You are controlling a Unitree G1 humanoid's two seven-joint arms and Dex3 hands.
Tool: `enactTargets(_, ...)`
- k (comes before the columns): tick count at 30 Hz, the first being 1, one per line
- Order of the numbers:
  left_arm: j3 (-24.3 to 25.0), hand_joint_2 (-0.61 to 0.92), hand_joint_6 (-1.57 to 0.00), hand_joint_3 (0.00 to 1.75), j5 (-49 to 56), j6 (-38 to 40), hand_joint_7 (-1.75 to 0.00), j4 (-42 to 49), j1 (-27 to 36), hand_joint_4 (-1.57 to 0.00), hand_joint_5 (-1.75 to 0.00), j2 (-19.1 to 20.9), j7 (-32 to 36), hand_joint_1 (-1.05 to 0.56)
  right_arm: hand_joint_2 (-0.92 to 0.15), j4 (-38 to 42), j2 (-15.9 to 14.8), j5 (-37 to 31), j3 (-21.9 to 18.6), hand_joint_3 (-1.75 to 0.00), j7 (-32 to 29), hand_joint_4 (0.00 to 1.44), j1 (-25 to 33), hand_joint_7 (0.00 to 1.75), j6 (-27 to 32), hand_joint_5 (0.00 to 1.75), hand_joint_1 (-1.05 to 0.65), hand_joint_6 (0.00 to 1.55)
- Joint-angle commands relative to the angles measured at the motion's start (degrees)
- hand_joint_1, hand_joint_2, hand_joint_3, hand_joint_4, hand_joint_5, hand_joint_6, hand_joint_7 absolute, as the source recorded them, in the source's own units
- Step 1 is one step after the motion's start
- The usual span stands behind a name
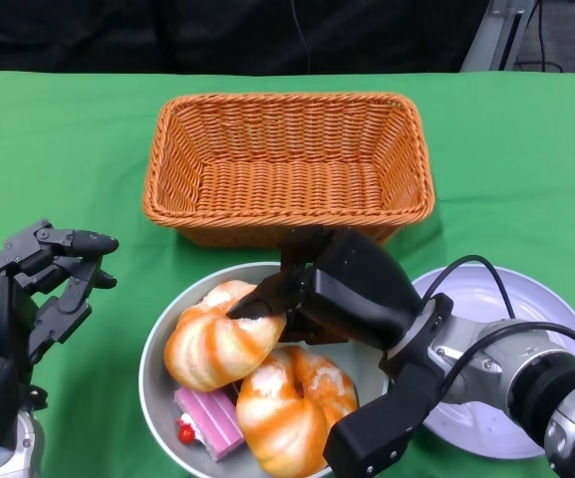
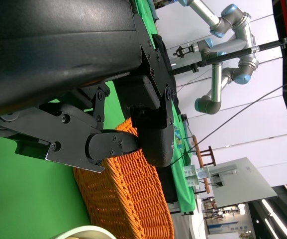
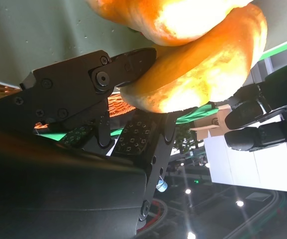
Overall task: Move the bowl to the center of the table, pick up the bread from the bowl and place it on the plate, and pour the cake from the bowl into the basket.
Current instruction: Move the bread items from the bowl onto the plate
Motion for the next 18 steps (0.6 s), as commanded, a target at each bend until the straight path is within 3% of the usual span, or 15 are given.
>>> enactTargets(1,0.0,0.92,-0.97,0.39,-0.2,-0.6,-0.76,0.3,0.5,-0.77,-1.35,1.1,-0.5,-0.11,-0.86,0.5,0.2,-0.1,-0.2,0.00,-2.3,0.85,-0.7,0.21,0.5,1.24,-0.26,1.15)
enactTargets(18,-0.5,0.92,-0.98,0.36,1.4,-0.6,-0.75,1.1,0.7,-0.77,-1.37,1.5,0.5,-0.12,-0.81,0.7,-0.1,-2.4,0.9,0.00,-9.1,0.86,-2.2,0.23,5.8,1.27,-0.24,1.17)
